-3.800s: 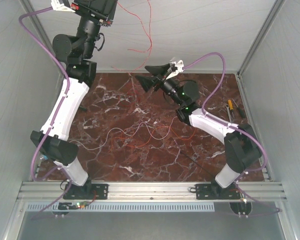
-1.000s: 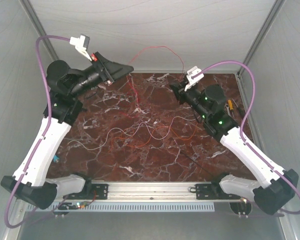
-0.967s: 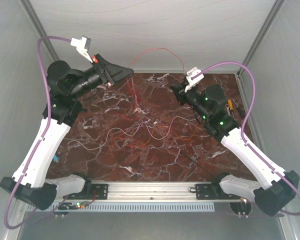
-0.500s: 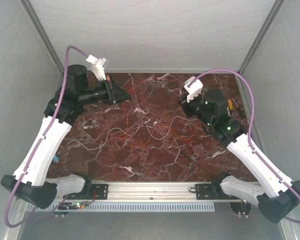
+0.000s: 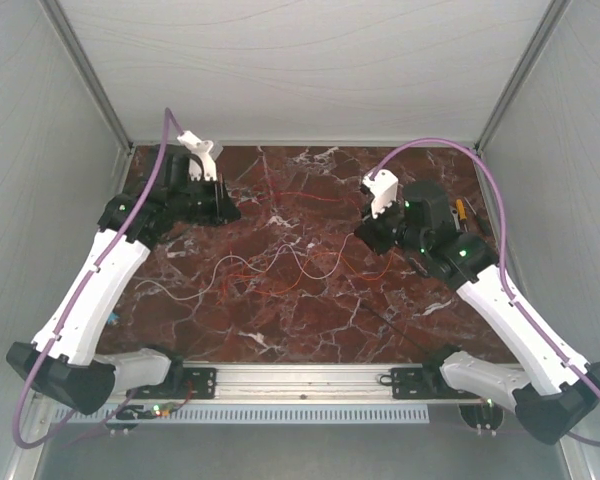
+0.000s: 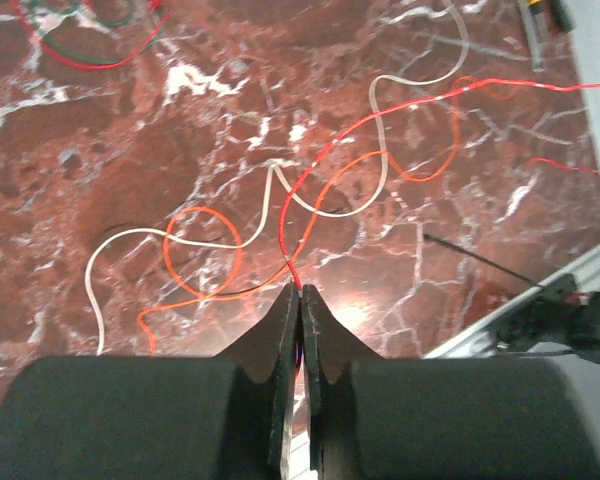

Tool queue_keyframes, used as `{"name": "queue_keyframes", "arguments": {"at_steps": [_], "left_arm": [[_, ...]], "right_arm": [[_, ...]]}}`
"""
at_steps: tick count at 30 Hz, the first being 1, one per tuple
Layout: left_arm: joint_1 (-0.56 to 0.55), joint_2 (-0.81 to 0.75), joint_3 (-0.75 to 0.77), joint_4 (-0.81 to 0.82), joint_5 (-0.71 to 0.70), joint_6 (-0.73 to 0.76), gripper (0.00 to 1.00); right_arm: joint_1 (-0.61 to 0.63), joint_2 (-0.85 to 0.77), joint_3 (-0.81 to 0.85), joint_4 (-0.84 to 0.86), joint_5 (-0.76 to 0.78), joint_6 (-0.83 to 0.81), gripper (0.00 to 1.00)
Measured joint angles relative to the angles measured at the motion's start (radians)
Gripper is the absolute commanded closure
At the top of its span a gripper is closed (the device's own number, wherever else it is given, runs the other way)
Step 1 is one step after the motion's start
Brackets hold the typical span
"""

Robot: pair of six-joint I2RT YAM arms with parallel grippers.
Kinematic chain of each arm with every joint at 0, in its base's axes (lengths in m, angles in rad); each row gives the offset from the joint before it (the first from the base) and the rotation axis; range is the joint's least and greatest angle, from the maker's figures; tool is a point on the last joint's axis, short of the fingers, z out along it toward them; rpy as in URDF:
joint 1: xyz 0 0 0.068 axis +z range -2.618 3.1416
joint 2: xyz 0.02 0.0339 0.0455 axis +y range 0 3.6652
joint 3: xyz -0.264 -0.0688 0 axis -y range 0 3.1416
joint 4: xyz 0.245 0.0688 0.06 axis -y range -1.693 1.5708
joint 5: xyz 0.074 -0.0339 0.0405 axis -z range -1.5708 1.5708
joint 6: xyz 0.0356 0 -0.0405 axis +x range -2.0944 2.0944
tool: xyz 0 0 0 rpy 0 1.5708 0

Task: Zip-tie the wires
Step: Place the cable at the center of the board.

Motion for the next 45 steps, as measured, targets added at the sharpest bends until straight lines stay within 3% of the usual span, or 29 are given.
{"name": "queue_keyframes", "arguments": {"at_steps": [19,31,45], "left_arm": [[-0.028,0.066,-0.226,0.071,-0.156,0.206,1.00],[-0.043,0.182,-0.295,0.143,-0.180,0.283,1.00],[-0.085,0.291,-0.309,0.205,-0.137,0.282,0.95]], "right_arm": [[0.008,0.159,0.153,-0.262,-0.042,0.070,1.00],[0.007,0.263,0.206,-0.468,0.087,0.143,1.00],[-0.071,0.315,0.128,-0.482,0.235,0.150,1.00]]}}
